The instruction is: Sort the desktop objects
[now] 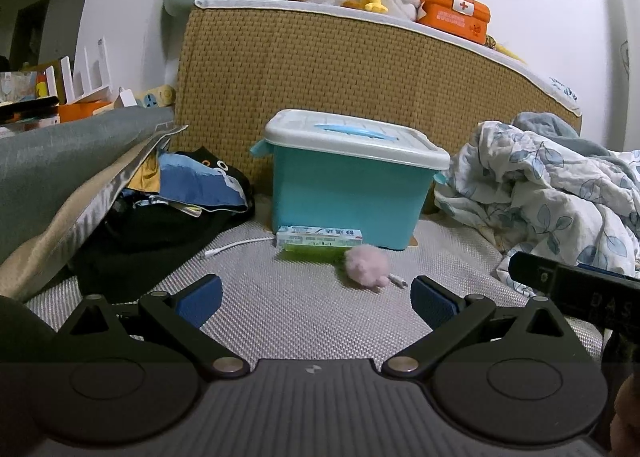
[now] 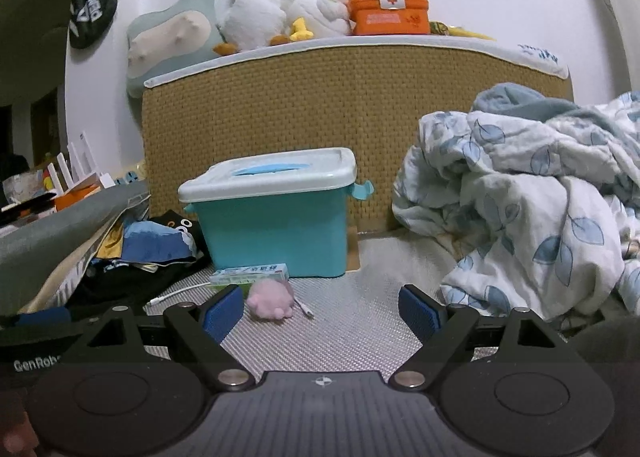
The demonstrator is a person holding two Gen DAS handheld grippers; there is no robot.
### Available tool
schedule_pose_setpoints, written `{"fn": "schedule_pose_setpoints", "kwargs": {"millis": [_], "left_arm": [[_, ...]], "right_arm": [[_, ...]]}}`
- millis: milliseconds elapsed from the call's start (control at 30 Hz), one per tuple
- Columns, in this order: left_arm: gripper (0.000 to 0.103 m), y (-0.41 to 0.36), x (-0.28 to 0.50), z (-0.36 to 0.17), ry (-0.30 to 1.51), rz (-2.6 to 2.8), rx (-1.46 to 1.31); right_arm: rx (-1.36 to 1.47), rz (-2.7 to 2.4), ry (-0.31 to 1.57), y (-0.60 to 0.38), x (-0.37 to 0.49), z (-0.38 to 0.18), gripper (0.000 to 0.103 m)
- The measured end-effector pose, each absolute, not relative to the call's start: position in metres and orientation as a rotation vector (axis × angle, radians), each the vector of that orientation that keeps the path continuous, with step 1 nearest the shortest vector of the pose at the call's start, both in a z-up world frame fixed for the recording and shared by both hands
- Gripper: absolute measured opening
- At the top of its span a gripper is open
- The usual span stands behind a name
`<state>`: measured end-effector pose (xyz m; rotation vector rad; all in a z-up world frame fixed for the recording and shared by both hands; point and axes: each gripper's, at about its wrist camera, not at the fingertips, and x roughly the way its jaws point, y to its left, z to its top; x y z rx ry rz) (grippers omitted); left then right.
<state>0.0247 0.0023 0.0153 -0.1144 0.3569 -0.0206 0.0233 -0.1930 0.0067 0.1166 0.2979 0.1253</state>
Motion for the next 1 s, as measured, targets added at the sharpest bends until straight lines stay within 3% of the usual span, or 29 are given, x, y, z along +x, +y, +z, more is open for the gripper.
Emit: {"fn": "schedule_pose_setpoints", "kwargs": {"millis": [1000], "left_arm": [[0.103, 0.0001, 0.0241, 0.0137, 0.349, -0.029, -0.096]], "right_arm": [[0.063, 0.102, 0.306, -0.1860, 0.0259, 0.0021, 0.088]]}}
